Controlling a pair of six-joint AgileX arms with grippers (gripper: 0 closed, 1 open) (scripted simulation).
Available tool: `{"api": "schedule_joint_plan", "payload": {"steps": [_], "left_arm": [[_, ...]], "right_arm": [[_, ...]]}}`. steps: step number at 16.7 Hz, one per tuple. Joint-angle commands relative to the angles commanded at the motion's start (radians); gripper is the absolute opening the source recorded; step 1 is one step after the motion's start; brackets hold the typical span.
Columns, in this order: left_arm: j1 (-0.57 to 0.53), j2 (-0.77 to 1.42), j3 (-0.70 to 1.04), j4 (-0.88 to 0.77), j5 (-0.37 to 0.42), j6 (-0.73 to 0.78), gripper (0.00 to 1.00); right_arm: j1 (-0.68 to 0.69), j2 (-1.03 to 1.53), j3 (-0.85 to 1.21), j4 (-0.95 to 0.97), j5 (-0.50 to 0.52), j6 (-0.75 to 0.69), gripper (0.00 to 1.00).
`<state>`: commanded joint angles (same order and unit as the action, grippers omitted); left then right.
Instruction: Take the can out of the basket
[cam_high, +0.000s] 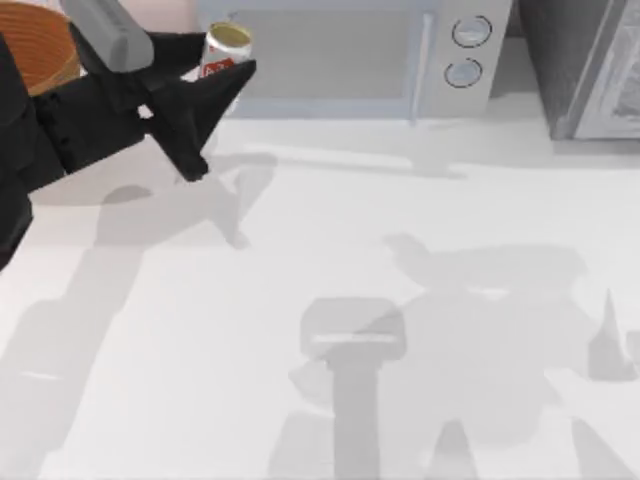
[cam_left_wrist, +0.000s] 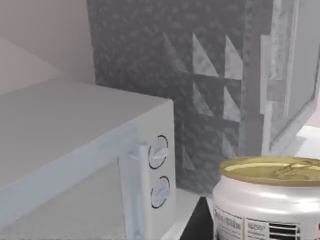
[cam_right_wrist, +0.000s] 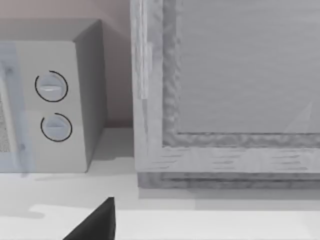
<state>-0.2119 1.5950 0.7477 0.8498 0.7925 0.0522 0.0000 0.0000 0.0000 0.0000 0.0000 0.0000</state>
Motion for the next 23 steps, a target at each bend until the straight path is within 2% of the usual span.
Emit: {"api": "schedule_joint_plan", "payload": {"steps": [12, 23], "left_arm": [[-0.040, 0.582, 0.204, 0.290, 0.306, -0.009, 0.00], [-0.070, 0.920, 0.367, 0.510, 0.536, -0.014, 0.00]], "right_arm": [[0.000, 0.000, 0.000, 0.000, 0.000, 0.000, 1.00], [0.000, 0.000, 0.000, 0.000, 0.000, 0.000, 1.00]]}}
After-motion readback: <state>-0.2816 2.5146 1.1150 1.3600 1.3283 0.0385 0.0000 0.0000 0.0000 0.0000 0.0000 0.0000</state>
